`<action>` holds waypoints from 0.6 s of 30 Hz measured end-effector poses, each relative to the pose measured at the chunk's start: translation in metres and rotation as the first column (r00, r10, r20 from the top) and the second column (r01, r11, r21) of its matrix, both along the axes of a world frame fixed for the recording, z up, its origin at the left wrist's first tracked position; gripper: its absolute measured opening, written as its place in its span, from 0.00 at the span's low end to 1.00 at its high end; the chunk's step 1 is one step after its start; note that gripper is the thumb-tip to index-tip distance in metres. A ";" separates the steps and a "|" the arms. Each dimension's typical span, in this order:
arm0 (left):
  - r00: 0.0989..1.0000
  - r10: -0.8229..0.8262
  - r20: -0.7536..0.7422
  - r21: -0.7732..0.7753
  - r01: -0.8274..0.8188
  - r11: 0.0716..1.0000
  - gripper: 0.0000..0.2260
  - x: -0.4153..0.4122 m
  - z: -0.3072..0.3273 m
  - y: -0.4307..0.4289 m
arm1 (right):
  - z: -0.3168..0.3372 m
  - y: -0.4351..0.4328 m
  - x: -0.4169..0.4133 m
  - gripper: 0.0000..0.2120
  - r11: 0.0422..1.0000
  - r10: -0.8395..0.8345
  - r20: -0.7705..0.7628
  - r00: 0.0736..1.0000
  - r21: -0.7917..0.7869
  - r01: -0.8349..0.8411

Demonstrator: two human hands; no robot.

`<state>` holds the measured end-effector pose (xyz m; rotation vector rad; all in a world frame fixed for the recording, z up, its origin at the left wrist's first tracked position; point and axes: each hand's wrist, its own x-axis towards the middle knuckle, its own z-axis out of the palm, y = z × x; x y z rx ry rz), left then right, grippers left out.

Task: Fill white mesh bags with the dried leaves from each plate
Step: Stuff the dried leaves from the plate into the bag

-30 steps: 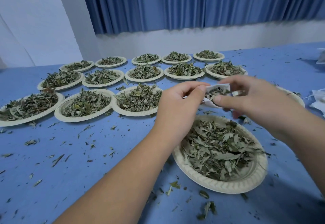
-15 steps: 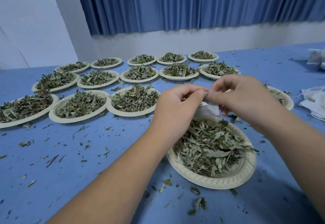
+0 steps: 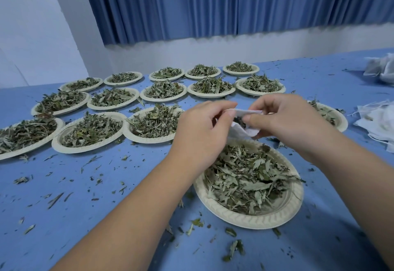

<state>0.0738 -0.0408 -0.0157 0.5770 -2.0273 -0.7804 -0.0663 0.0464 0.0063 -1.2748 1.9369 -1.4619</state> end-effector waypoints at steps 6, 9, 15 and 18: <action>0.993 0.053 0.104 -0.205 -0.030 0.978 0.08 0.000 0.003 0.003 | -0.003 -0.004 0.003 0.19 0.980 -0.193 -0.293 0.936 -0.016 0.197; 0.992 0.057 0.113 -0.218 -0.031 0.975 0.08 -0.002 0.001 0.005 | -0.004 -0.009 0.007 0.22 0.967 -0.222 -0.421 0.880 0.017 0.252; 0.991 0.107 0.080 -0.045 -0.103 0.994 0.09 0.002 -0.003 -0.003 | 0.018 0.023 -0.020 0.23 0.944 0.131 -0.372 0.919 0.330 -0.001; 0.993 0.116 0.030 0.059 -0.118 0.991 0.09 0.003 -0.004 -0.008 | 0.027 0.038 -0.026 0.28 0.802 0.391 -0.409 0.824 0.590 -0.088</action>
